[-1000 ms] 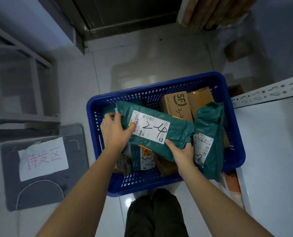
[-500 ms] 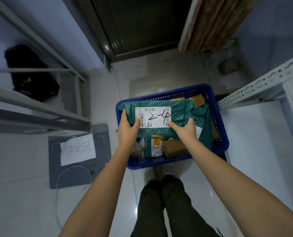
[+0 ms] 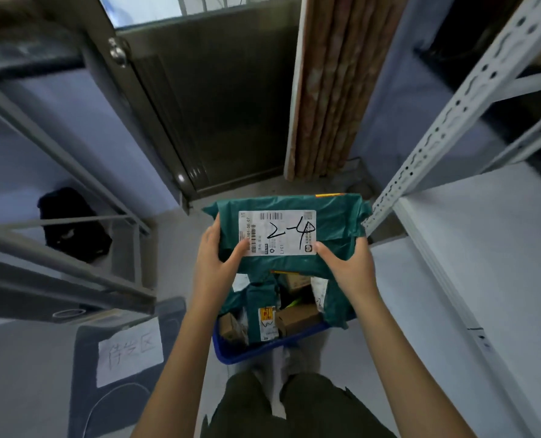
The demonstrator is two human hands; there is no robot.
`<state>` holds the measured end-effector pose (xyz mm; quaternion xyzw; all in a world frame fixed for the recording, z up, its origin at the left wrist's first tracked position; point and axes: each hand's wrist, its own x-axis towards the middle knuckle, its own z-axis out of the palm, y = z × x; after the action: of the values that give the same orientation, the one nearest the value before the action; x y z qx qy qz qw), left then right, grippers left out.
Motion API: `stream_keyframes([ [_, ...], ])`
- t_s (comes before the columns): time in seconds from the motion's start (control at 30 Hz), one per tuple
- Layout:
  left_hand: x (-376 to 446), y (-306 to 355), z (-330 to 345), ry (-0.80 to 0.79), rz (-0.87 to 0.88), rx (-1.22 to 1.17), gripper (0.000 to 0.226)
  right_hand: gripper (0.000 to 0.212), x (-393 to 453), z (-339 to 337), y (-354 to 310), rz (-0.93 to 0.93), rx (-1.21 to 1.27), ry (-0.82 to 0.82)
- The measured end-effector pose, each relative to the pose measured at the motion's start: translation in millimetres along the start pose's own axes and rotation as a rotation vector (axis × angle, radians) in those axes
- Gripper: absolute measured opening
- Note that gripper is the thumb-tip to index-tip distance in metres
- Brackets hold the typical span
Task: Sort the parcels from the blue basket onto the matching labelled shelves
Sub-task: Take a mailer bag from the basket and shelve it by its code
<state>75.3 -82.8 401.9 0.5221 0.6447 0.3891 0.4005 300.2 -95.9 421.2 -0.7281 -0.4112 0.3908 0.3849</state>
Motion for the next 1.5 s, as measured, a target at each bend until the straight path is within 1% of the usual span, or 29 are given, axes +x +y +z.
stream_keyframes([
  [0.07,-0.8,12.9,-0.3,-0.040,0.032,0.015,0.068,0.049,-10.3,-13.1,-7.4,-0.013,0.004,0.046],
  [0.1,0.1,18.8,0.3,-0.078,0.036,-0.023,0.069,0.050,-16.3,-18.7,-11.5,-0.012,0.006,0.073],
  [0.2,1.8,36.0,3.5,-0.241,0.046,-0.115,0.071,0.066,-37.1,-34.3,-19.6,-0.026,0.035,0.199],
  [0.3,3.8,54.1,5.3,-0.366,0.112,-0.144,0.076,0.071,-62.5,-48.2,-27.9,-0.038,0.067,0.328],
  [0.43,8.7,82.5,10.4,-0.511,0.222,-0.153,0.076,0.051,-100.1,-62.5,-41.2,-0.039,0.122,0.504],
  [0.6,-9.1,110.9,37.0,-0.745,0.375,-0.125,0.072,0.050,-157.2,-78.4,-28.7,0.016,0.176,0.734],
  [0.73,-54.6,128.0,73.5,-0.913,0.452,-0.076,0.067,0.054,-216.6,-97.6,-7.9,0.105,0.189,0.947],
  [0.83,-99.1,135.4,99.4,-1.040,0.521,-0.056,0.068,0.057,-264.0,-113.1,5.9,0.168,0.209,1.099],
  [0.97,-158.5,146.6,122.2,-1.166,0.620,-0.044,0.068,0.057,-321.7,-126.7,23.2,0.251,0.224,1.271],
  [1.07,-200.0,150.5,137.3,-1.291,0.683,-0.049,0.066,0.055,-362.3,-133.9,36.7,0.314,0.223,1.386],
  [1.27,-288.8,143.0,155.8,-1.481,0.753,-0.027,0.069,0.058,-449.1,-134.0,69.2,0.375,0.241,1.565],
  [1.37,-334.4,134.6,155.3,-1.555,0.736,-0.027,0.076,0.057,-495.3,-132.2,85.9,0.413,0.273,1.602],
  [1.5,-394.7,126.8,150.1,-1.629,0.750,-0.023,0.081,0.058,-551.2,-137.2,106.5,0.402,0.301,1.668],
])
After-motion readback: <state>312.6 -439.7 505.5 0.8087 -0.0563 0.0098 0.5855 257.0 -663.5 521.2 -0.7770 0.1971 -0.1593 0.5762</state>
